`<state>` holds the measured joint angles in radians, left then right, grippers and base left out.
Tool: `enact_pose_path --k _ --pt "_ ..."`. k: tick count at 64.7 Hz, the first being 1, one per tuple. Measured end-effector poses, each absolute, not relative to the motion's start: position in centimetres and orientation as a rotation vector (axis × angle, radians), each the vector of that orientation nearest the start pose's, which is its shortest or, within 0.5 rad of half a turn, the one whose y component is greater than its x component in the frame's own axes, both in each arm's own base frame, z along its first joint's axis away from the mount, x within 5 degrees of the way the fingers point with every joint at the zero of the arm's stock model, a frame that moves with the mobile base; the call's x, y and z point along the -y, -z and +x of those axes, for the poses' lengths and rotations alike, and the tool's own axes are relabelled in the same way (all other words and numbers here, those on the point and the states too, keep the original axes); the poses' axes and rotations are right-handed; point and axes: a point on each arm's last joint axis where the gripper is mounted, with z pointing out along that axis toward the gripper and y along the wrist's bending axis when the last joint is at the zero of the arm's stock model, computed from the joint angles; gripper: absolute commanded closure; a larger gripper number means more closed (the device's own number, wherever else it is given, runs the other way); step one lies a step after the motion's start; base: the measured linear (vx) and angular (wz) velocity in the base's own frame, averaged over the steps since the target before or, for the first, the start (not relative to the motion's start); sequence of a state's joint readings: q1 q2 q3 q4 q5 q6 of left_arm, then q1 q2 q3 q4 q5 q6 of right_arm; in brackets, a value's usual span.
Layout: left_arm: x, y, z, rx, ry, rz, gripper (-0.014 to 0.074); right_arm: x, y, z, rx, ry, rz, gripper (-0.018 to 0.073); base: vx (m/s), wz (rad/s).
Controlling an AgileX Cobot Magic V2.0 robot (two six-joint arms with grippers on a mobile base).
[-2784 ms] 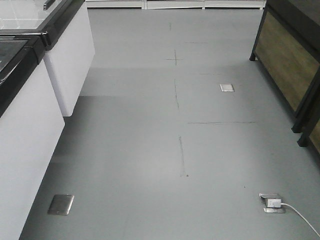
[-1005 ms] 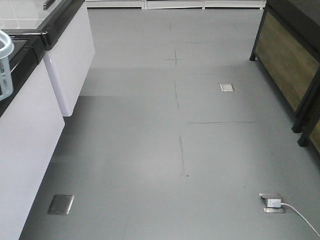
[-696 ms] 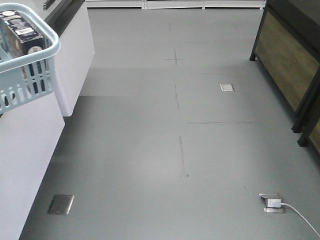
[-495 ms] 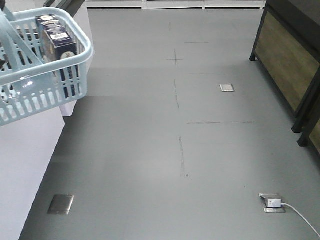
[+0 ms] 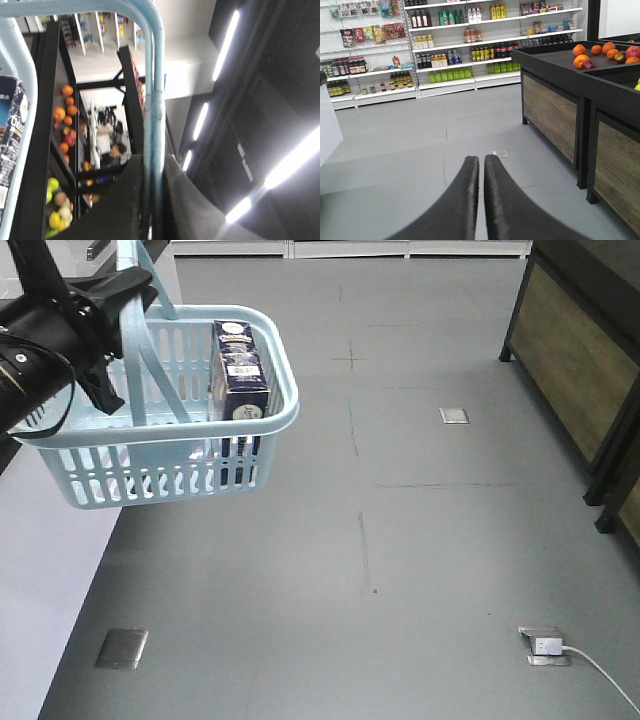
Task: Left arm holds basket, right arm returns cookies
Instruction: 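Lift the basket with the left gripper and bring it in front of the robot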
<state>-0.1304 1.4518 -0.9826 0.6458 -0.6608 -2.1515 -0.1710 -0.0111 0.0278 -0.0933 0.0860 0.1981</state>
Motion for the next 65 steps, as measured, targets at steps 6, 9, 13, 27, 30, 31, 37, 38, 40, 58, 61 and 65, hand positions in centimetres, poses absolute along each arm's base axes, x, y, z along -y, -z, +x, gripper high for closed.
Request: enact_pose_path --k 6,9,13,27,30,31,37,38,40,58,61,65 --pt "8.9 -34.7 32.1 -1.455 1.704 -0.779 0.0599 1.0 -19.7 5.6 -1.570 0.058 0.225 0.0568 0.00 0.00" --pt "9.5 -34.6 32.0 -1.466 1.727 -0.761 0.0599 1.0 -19.7 5.6 -1.570 0.058 0.225 0.0568 0.00 0.00" --pt "10.3 -34.3 32.0 -1.481 1.752 -0.745 0.0599 1.0 -19.7 5.6 -1.570 0.058 0.225 0.0568 0.00 0.00" --pt "12.7 -33.4 31.7 -1.541 1.815 -0.700 0.0599 1.0 -19.7 5.6 -1.570 0.058 0.225 0.0568 0.00 0.00" --pt "13.1 -33.3 31.7 -1.549 1.827 -0.692 0.0599 1.0 -19.7 5.6 -1.570 0.058 0.225 0.0568 0.00 0.00" --pt "13.2 -33.2 31.7 -1.550 1.831 -0.689 0.0599 1.0 -19.7 5.6 -1.570 0.058 0.225 0.0568 0.00 0.00" --pt "13.7 -32.9 31.7 -1.559 1.856 -0.674 0.0599 1.0 -19.7 5.6 -1.570 0.058 0.225 0.0568 0.00 0.00" --pt "13.8 -32.8 31.6 -1.561 1.860 -0.676 0.0599 1.0 -19.7 5.6 -1.570 0.058 0.225 0.0568 0.00 0.00" --pt "13.9 -32.6 31.5 -1.559 1.874 -0.671 0.0599 1.0 -19.7 5.6 -1.570 0.058 0.225 0.0568 0.00 0.00" --pt "13.4 -28.9 29.6 -1.527 1.938 -0.711 0.0599 1.0 -19.7 5.6 -1.570 0.058 0.225 0.0568 0.00 0.00" --pt "13.3 -28.5 29.2 -1.515 1.956 -0.712 0.0599 1.0 -19.7 5.6 -1.570 0.058 0.225 0.0568 0.00 0.00" --pt "13.1 -27.8 28.6 -1.512 1.974 -0.720 0.0599 1.0 -19.7 5.6 -1.570 0.058 0.225 0.0568 0.00 0.00"
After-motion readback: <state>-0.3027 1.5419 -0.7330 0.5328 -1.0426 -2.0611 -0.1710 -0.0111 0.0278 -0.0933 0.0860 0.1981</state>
